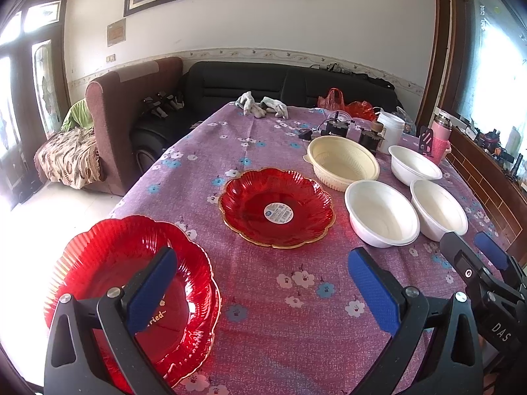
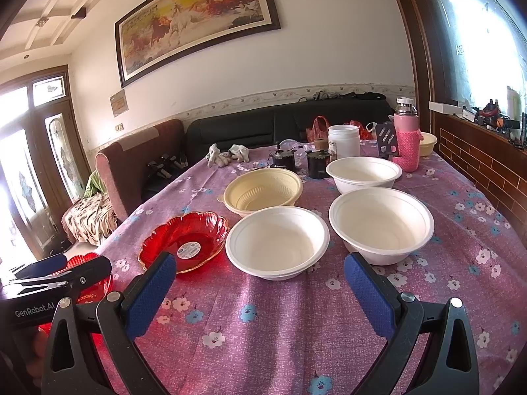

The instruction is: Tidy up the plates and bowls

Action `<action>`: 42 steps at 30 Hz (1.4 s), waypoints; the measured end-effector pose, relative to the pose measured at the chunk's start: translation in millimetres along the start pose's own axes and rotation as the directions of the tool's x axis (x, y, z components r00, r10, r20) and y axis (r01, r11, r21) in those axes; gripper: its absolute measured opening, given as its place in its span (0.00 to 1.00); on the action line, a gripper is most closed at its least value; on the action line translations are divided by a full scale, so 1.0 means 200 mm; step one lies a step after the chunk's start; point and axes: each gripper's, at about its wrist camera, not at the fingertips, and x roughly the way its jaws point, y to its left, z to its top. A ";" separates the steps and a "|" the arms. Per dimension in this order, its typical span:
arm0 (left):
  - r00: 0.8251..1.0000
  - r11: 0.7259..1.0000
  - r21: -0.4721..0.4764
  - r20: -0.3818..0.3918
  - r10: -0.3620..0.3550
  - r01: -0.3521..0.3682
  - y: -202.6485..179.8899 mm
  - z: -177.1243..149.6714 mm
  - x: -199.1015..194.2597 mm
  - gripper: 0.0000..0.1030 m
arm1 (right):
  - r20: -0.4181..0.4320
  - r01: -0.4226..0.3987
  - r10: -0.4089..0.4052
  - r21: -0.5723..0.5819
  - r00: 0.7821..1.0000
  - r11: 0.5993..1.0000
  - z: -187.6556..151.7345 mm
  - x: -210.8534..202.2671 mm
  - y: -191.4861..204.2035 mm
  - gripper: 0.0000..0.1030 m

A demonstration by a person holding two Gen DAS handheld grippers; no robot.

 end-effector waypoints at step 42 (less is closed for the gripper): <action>0.999 0.996 -0.089 0.021 0.034 -0.032 0.32 0.05 -0.06 1.00 | -0.003 -0.130 0.130 -0.025 0.992 0.991 0.18 0.03 0.29 1.00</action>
